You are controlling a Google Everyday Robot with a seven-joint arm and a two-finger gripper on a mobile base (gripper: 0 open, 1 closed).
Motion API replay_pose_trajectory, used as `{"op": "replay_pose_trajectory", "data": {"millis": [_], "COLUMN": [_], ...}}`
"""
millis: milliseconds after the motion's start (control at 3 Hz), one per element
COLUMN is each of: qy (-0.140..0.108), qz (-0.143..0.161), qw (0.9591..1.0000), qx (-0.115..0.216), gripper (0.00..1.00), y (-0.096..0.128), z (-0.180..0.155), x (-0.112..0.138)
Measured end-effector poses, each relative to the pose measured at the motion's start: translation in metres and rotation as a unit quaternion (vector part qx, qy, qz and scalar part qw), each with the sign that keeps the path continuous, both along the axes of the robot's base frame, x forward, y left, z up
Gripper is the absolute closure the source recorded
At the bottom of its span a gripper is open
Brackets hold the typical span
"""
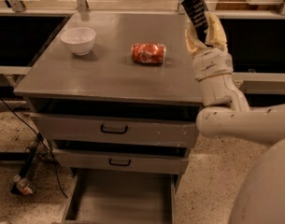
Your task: Pick rxbar chocolate from bottom drawer and place on counter
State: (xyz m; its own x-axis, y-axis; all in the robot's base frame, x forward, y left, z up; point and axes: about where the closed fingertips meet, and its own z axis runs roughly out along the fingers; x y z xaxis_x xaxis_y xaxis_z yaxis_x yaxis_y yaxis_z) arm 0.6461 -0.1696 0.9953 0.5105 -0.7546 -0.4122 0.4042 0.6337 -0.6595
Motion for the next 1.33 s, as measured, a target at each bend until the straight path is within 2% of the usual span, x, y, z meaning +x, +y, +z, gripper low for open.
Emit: {"op": "replay_pose_trajectory", "data": {"millis": [333, 667, 1000, 1333], "qy": [-0.018, -0.052, -0.052, -0.052], "qz": [-0.025, -0.063, -0.063, -0.032], "qw": [0.9993, 0.9947, 0.9947, 0.9969], "qx": [-0.023, -0.063, -0.062, -0.051], "gripper": [1.00, 1.00, 1.00, 1.00], "y": [-0.024, -0.061, -0.061, -0.050], "z": [0.016, 0.048, 0.049, 0.054], "x": [0.001, -0.006, -0.006, -0.009]}}
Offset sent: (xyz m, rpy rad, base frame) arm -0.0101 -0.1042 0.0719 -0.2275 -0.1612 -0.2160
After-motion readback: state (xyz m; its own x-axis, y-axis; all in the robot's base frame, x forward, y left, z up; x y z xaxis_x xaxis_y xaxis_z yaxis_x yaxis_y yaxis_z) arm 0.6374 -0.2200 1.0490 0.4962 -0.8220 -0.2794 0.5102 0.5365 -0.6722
